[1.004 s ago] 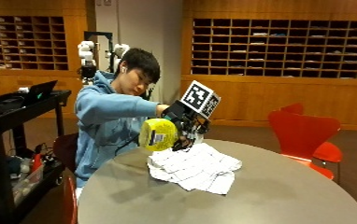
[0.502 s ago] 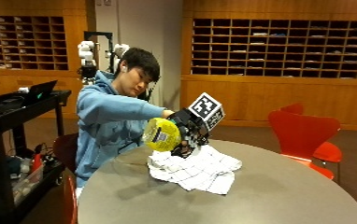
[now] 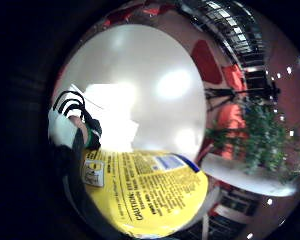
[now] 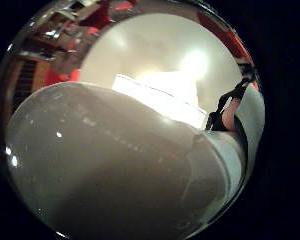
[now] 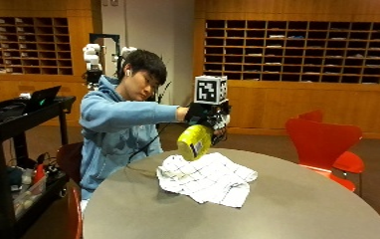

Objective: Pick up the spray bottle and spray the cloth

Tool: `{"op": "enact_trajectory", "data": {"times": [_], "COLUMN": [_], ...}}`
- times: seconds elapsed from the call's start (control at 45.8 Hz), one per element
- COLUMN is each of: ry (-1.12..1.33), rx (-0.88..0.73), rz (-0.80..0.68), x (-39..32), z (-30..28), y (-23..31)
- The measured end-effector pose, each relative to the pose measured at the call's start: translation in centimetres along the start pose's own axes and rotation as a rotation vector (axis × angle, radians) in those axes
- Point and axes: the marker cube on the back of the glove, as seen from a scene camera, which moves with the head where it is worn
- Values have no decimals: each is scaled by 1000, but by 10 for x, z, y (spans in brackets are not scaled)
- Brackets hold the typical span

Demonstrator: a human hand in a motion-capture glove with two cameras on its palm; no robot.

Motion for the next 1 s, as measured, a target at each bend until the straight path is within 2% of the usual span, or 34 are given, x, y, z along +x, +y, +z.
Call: {"op": "enact_trajectory", "data": {"times": [0.24,0.437,0.589,0.742,1.004], "ry": [-691,-1150,-1284,-1398,-1356], "rx": [240,336,383,356,303], "rz": [-85,-144,-142,-100,-83], "x": [-78,-143,-182,-214,-246], "z": [-7,1,17,51,100], "y": [-9,-16,-27,-40,-53]}}
